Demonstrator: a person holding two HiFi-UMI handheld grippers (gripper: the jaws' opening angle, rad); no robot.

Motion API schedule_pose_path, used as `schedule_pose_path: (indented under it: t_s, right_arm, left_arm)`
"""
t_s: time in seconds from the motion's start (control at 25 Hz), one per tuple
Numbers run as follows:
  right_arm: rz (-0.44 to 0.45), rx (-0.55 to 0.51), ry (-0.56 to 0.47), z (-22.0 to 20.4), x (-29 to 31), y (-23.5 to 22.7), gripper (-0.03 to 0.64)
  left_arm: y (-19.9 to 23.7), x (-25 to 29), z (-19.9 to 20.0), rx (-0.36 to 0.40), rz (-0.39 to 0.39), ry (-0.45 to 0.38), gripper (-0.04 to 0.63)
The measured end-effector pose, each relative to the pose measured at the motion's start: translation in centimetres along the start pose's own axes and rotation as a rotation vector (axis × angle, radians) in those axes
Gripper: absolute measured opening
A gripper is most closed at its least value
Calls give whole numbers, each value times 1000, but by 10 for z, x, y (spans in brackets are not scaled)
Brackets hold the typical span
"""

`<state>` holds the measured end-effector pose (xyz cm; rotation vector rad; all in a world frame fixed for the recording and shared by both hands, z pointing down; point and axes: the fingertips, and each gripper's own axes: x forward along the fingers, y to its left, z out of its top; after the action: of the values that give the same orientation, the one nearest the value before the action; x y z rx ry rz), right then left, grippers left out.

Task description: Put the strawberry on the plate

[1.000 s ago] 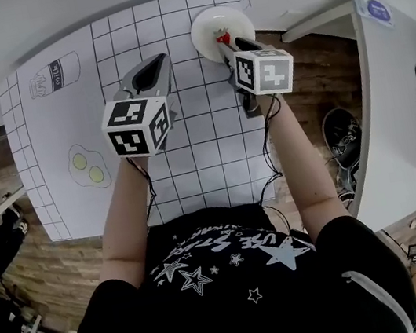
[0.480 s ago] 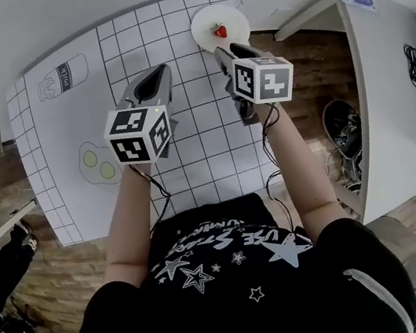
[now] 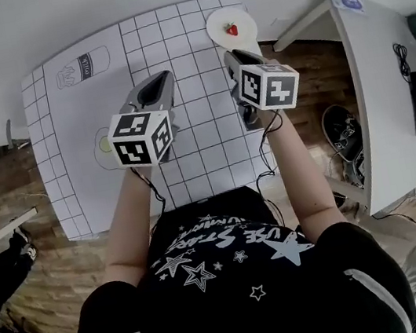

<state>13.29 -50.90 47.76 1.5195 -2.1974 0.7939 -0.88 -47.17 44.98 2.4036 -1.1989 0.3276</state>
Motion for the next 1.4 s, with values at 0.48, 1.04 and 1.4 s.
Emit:
schedule_pose_path:
  t_s: [0.48,1.04,1.4]
  right_arm:
    - [15,-30,-91,-3,-56,96,14]
    - [-47,-95,-119,-53,-122,163,12]
    - [37,-143,-151,-52,-152,177,12]
  left_arm:
    - [9,-97,5,43,-52,-92,6]
    - [5,-171,-27,30,-136,-109,6]
    - [-17,-198,-28,44,-81,-147,6]
